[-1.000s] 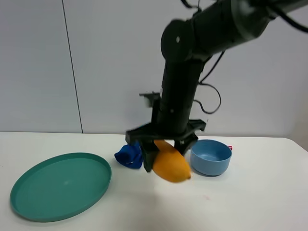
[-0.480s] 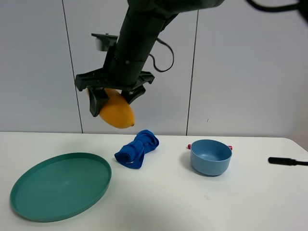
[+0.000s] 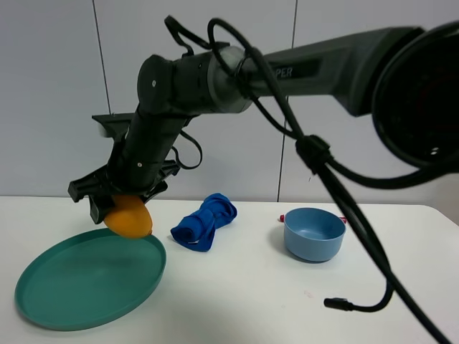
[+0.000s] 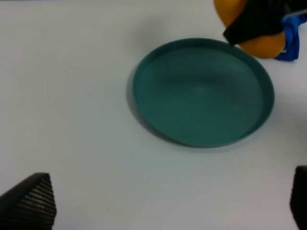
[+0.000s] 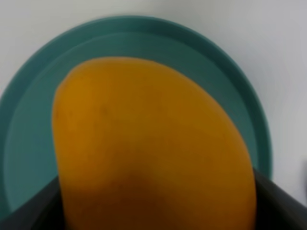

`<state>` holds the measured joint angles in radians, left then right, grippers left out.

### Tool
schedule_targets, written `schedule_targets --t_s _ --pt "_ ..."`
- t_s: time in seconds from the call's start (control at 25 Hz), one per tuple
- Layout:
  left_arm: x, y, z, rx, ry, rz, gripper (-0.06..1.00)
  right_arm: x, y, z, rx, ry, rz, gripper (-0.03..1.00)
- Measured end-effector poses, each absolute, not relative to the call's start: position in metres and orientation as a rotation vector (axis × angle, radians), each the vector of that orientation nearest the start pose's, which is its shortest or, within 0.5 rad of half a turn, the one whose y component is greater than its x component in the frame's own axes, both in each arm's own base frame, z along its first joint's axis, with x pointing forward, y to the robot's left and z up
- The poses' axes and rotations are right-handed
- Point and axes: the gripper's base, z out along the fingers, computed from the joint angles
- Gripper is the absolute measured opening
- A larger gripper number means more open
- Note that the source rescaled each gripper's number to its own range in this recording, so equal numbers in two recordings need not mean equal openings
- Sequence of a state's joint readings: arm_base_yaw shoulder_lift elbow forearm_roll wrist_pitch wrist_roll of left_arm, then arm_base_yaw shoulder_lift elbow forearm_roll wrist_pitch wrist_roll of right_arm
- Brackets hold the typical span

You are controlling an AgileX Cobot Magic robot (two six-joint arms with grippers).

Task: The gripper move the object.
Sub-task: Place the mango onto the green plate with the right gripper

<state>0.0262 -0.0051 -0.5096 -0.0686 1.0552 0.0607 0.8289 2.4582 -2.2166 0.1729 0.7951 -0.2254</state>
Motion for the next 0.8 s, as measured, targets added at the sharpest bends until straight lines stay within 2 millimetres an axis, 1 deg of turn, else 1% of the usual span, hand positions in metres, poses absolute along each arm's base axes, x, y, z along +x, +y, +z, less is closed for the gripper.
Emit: schedule_targets --t_s 0.04,0.16,0.36,0.44,0.56,0.8 --pt "-0.007 -0.006 0.280 0.038 2.022 -0.027 1.00 0.361 0.414 0.175 -1.236 2.246 0.431 0.00" --pt "-0.007 -0.006 0.280 0.038 2.022 -0.027 1.00 0.357 0.423 0.166 -1.319 2.170 0.431 0.00" --pt "-0.007 -0.006 0.280 0.038 2.022 -0.027 1.00 0.350 0.437 0.148 -1.362 2.096 0.483 0.00" --pt "-0.007 -0.006 0.280 0.038 2.022 -0.027 1.00 0.349 0.439 0.140 -1.394 2.087 0.476 0.00" --pt "-0.007 -0.006 0.280 0.038 2.022 -0.027 1.00 0.348 0.440 0.132 -1.430 2.075 0.463 0.00" --pt "-0.007 -0.006 0.280 0.038 2.022 -0.027 1.00 0.349 0.441 0.119 -1.437 2.075 0.456 0.00"
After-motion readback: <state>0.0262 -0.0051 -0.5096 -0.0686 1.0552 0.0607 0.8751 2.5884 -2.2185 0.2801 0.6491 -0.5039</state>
